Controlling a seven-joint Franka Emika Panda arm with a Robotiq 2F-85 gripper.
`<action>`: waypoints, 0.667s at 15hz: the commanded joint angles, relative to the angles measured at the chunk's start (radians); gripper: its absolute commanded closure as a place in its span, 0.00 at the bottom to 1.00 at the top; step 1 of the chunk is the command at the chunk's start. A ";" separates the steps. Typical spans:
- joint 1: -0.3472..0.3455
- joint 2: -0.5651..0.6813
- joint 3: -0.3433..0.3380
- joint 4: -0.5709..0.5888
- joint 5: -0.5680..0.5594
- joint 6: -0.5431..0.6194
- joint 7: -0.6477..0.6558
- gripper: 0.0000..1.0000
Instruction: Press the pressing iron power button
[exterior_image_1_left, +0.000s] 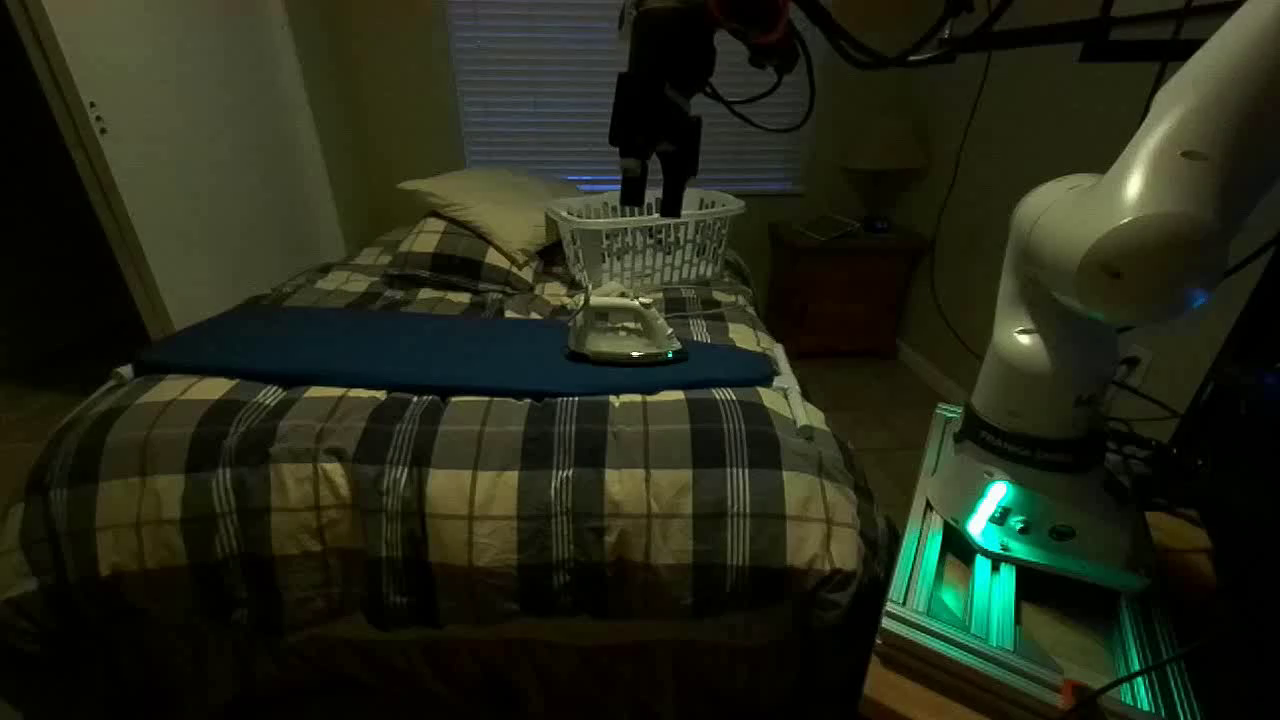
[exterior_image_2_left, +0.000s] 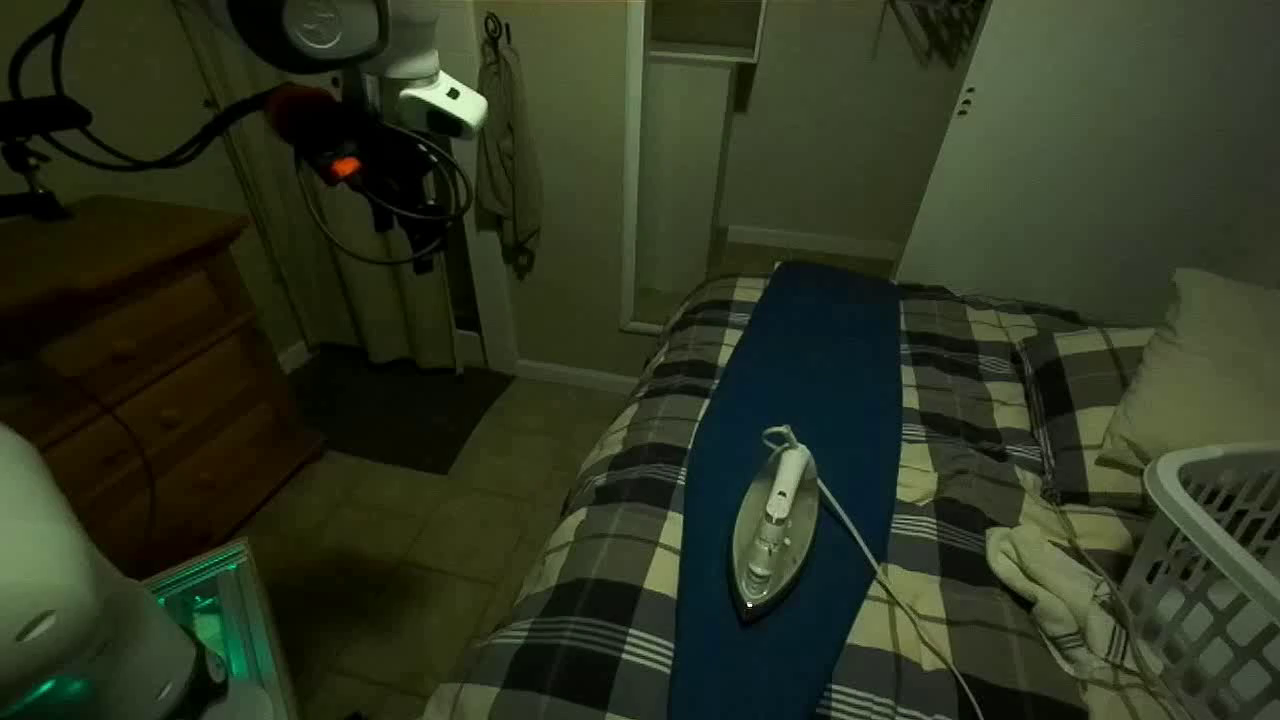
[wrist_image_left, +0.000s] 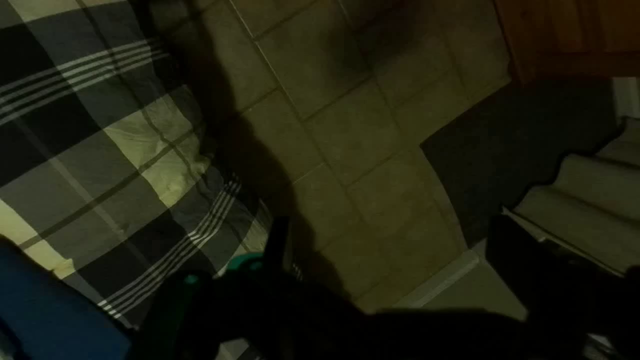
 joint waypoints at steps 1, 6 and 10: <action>-0.014 -0.001 0.011 0.003 0.005 -0.005 -0.005 0.00; -0.014 0.000 0.012 0.003 0.005 -0.005 -0.005 0.00; -0.086 0.022 -0.006 -0.099 -0.133 0.110 -0.060 0.00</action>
